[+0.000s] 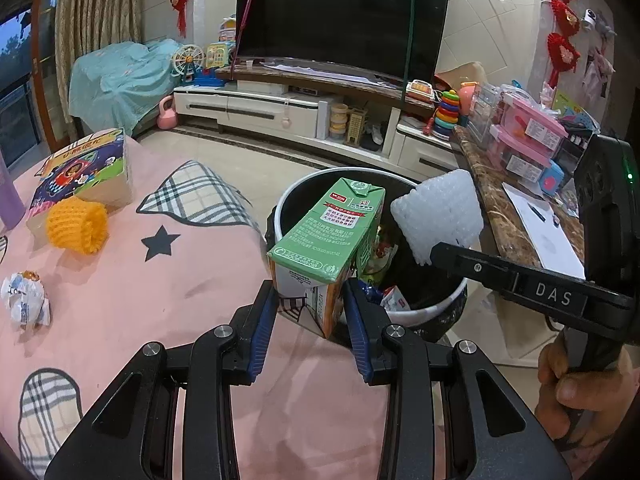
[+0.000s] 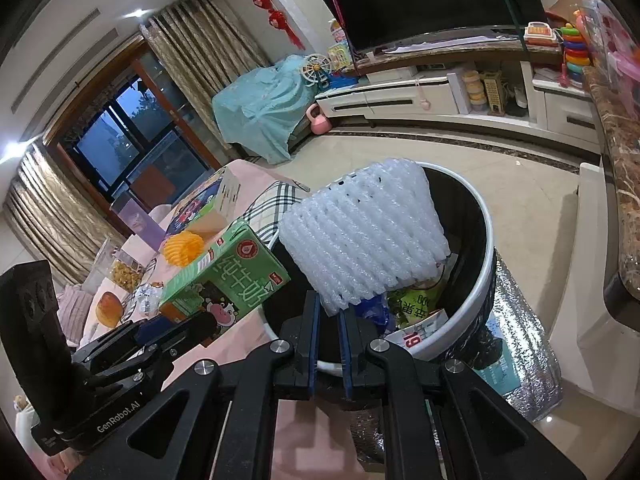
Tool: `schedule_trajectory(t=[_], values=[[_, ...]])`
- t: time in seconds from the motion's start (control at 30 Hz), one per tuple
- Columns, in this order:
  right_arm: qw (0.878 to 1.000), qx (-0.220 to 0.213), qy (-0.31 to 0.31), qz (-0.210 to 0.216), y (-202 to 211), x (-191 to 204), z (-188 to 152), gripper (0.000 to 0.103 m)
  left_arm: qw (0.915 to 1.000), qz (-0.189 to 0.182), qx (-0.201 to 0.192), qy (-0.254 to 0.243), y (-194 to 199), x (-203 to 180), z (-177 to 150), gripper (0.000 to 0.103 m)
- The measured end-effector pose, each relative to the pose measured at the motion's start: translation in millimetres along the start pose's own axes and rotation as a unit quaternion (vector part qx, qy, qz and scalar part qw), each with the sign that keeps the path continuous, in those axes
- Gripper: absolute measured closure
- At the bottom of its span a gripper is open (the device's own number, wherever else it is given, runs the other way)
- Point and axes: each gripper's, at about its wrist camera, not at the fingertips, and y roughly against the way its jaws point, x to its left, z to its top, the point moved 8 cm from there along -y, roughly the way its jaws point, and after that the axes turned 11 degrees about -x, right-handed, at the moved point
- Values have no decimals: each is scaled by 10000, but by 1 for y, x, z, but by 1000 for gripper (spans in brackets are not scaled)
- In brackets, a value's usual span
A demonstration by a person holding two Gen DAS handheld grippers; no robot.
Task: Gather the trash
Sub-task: 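Carry the green juice box and white foam net over the trash bin with both tools, then open the left tool to drop the juice box while the right tool drops the foam net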
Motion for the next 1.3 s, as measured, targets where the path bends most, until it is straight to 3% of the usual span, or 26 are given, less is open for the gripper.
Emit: schedule_trajectory(t=[0.93, 1.13, 1.3], values=[[9996, 189, -129, -147, -16, -15, 5, 94, 9998, -85, 156, -35, -23, -12, 8, 69], [9995, 208, -206, -150, -18, -15, 7, 87, 9998, -63, 168, -11, -22, -11, 9, 67], [9995, 162, -188, -174, -14, -13, 6, 65, 9998, -12, 127, 148, -15, -2, 8, 57]])
